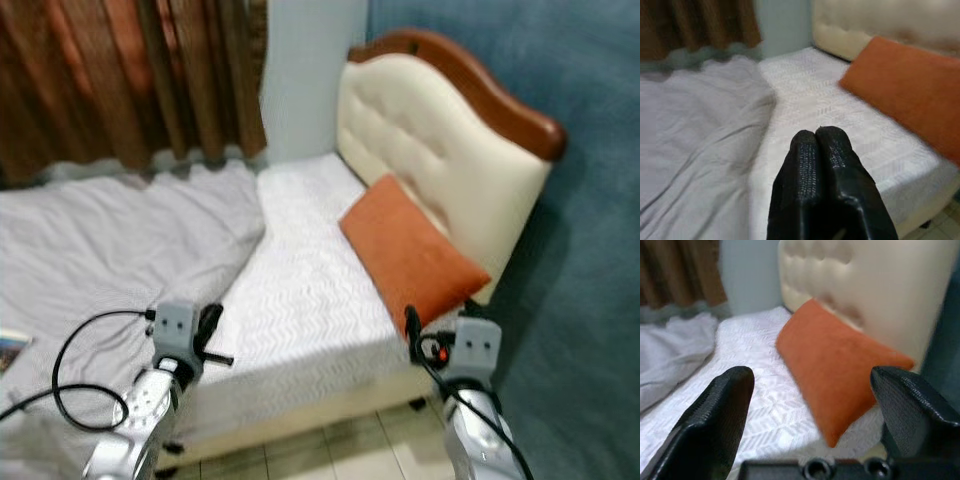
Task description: Clean up the room
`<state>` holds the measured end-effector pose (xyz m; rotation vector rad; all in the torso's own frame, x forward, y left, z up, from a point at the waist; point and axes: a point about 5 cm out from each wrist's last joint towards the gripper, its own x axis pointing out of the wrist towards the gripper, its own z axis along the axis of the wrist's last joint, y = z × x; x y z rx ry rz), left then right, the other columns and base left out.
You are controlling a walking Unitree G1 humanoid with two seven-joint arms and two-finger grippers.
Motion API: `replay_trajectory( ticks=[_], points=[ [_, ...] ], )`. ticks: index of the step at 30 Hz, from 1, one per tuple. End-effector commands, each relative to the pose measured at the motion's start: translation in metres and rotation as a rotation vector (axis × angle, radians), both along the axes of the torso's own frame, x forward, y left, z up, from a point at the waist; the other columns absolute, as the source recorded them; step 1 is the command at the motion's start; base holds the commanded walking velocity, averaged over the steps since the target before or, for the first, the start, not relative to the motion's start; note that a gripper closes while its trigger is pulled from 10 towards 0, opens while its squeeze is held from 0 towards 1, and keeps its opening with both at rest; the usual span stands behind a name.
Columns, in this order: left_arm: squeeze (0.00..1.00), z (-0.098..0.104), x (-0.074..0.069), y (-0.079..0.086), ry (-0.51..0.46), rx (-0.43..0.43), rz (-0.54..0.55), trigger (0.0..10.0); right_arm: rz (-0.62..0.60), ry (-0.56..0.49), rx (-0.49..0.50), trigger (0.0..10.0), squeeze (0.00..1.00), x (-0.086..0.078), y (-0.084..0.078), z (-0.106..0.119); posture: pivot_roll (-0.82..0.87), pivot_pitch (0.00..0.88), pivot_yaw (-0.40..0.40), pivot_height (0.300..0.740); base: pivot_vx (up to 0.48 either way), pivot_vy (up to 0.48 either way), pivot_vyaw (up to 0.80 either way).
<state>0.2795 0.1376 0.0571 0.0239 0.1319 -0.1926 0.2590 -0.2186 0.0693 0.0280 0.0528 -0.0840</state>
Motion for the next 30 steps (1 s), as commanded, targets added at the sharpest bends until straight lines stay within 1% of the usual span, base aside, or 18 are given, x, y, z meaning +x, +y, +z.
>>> replay_trajectory(
  ticks=[1,3,5,7,9,10,14,16,20,23,25,30],
  points=[
    [0.0,-0.006,-0.001,0.006,0.017,-0.005,0.034,10.0,0.019,0.003,0.021,10.0,0.0,0.002,0.006,-0.001,0.0,0.02,0.006,0.74,0.0,0.472,0.0],
    [0.0,-0.006,-0.001,0.006,0.017,-0.005,0.034,10.0,0.019,0.003,0.021,10.0,0.0,0.002,0.006,-0.001,0.0,0.02,0.006,0.74,0.0,0.472,0.0],
    [0.0,-0.003,-0.003,0.005,-0.01,-0.013,0.049,10.0,0.063,0.01,0.051,10.0,0.0,0.001,0.011,-0.002,0.0,0.025,-0.004,0.74,0.0,0.472,0.0],
    [0.0,0.0,-0.006,0.002,-0.021,-0.025,0.058,10.0,0.1,0.015,0.059,10.0,0.0,0.002,0.015,-0.003,0.01,0.027,-0.02,0.74,0.0,0.472,0.0],
    [0.0,0.001,-0.006,0.0,-0.022,-0.027,0.059,10.0,0.112,0.021,0.064,10.0,0.0,0.004,0.015,-0.004,0.01,0.027,-0.02,0.74,0.0,0.472,0.0],
    [0.0,0.001,-0.006,-0.002,-0.021,-0.022,0.055,10.0,0.136,0.019,0.068,10.0,0.0,0.006,0.018,-0.003,0.02,0.025,-0.026,0.74,0.0,0.446,0.73],
    [0.0,0.001,-0.006,-0.003,-0.02,-0.019,0.052,10.0,0.153,0.017,0.07,10.0,0.0,0.008,0.02,-0.002,0.02,0.025,-0.026,0.74,0.0,0.443,0.63],
    [0.0,-0.002,-0.004,0.0,-0.008,-0.002,0.06,10.0,0.185,0.021,0.062,10.0,0.0,0.015,0.025,-0.002,0.04,0.024,-0.034,0.74,0.0,0.426,0.59],
    [0.0,-0.003,-0.004,0.005,0.004,0.009,0.073,10.0,0.208,0.044,0.039,10.0,0.0,0.02,0.029,-0.004,0.05,0.023,-0.035,0.74,0.0,0.422,0.58],
    [0.0,-0.003,-0.004,0.006,0.005,0.008,0.076,10.0,0.204,0.049,0.028,10.0,0.0,0.021,0.03,-0.005,0.05,0.023,-0.034,0.74,0.0,0.423,0.55],
    [0.0,-0.002,-0.001,0.009,0.006,0.007,0.082,10.0,0.198,0.062,0.007,10.0,0.0,0.024,0.029,-0.007,0.05,0.017,-0.032,0.74,0.0,0.426,0.0],
    [0.0,0.0,0.002,0.01,0.005,0.006,0.079,10.0,0.2,0.058,0.006,10.0,0.0,0.027,0.03,-0.006,0.05,0.006,-0.028,0.74,0.0,0.434,0.0]
  ],
)
